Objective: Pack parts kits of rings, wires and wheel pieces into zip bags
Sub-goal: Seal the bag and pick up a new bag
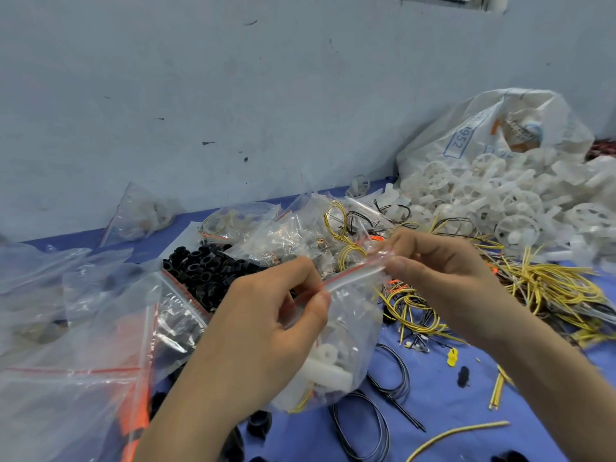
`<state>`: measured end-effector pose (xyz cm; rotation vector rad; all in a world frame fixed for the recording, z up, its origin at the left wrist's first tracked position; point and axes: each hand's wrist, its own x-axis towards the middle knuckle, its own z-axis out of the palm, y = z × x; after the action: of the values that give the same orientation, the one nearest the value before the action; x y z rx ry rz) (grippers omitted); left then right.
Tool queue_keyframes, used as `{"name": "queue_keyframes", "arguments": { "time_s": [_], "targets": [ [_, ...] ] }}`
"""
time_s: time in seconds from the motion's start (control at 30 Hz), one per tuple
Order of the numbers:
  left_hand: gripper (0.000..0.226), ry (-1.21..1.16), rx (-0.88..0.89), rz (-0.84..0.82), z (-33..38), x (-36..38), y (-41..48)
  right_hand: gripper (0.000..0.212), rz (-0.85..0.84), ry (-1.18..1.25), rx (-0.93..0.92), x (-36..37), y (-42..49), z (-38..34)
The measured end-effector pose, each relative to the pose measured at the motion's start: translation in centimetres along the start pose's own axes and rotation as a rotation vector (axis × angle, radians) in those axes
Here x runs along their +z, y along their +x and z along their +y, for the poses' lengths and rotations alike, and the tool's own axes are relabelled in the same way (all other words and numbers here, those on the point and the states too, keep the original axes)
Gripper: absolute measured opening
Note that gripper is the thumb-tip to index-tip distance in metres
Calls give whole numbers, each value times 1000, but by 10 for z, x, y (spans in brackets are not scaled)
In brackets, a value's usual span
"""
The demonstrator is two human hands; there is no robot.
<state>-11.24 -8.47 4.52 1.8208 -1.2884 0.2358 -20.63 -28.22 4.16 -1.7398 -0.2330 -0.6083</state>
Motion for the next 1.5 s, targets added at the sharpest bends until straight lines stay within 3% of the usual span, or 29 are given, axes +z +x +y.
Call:
{"name": "queue_keyframes", "arguments": {
  "time_s": [0.3, 0.43, 0.57, 0.8, 0.93, 1.0, 1.07, 1.13, 1.23, 1.33, 1.37, 1.5],
  "targets": [
    [16, 13, 116, 37, 12, 3, 3, 10, -70, -250, -119, 26, 6, -18],
    [20, 2, 114, 108, 10, 6, 3, 18, -86, -259, -128, 27, 10, -21],
    [29, -5, 106, 144, 7, 6, 6, 10, -86, -236, -101, 23, 19, -25],
    [43, -43, 11, 172, -16, -19, 0, 13, 246, -140, -59, -8, 50, -28],
    [48, -126, -15, 210, -6, -26, -7, 9, 255, -2, -17, -12, 61, -41],
    [45, -265, -84, 329, -11, -43, -13, 14, 282, 89, -63, -20, 63, -61],
    [49, -424, -146, 498, -26, -71, -19, 27, 270, 83, -80, -24, 68, -84],
    [51, -499, -231, 641, -49, -95, -29, 27, 215, 32, -22, -21, 82, -95],
    [44, -236, -492, 791, -87, -109, -50, 21, 93, -46, 217, -2, 122, -84],
    [12, -16, -773, 624, -118, -110, -71, 15, 101, -19, 374, 17, 162, -71],
    [19, 10, -871, 524, -124, -108, -75, 16, 160, 12, 353, 19, 175, -69],
    [91, 102, -1063, 248, -126, -92, -77, 20, 485, 64, 67, 11, 209, -61]
  ]
}}
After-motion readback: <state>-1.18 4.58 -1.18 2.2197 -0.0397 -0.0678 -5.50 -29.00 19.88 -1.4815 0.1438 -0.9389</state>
